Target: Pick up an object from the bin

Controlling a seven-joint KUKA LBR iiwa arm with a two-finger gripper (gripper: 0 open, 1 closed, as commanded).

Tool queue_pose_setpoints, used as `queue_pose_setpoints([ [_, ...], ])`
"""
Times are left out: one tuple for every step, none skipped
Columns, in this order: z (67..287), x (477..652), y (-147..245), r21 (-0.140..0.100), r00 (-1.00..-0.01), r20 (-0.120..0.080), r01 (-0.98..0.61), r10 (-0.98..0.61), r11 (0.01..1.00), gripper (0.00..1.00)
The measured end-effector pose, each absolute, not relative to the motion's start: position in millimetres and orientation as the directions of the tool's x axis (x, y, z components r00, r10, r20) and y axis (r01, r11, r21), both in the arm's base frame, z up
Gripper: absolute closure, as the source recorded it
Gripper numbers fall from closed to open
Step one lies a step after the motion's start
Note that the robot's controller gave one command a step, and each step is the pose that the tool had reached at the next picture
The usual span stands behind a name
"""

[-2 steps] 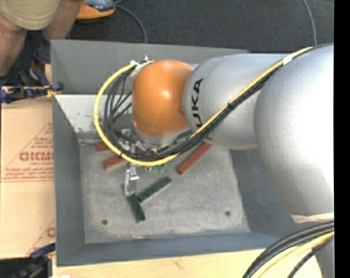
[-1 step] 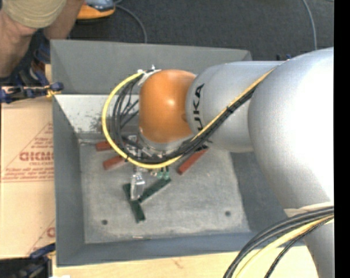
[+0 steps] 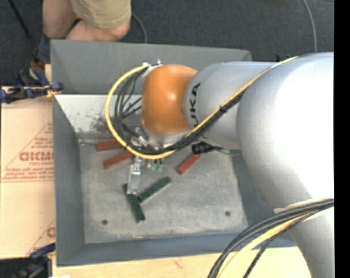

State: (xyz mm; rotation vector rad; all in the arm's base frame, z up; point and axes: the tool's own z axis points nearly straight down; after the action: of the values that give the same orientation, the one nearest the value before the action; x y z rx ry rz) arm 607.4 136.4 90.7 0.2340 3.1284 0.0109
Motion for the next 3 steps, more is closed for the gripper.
queue_pose_setpoints([
  [88.8, 599.6, 130.4, 0.020, -0.988, -0.035, 0.148, 0.149, 0.989, 0.00],
  [89.0, 596.6, 129.8, 0.021, -0.988, -0.041, 0.147, 0.148, 0.989, 0.00],
  [89.1, 600.6, 133.3, 0.017, -0.987, -0.033, 0.157, 0.157, 0.987, 0.00],
])
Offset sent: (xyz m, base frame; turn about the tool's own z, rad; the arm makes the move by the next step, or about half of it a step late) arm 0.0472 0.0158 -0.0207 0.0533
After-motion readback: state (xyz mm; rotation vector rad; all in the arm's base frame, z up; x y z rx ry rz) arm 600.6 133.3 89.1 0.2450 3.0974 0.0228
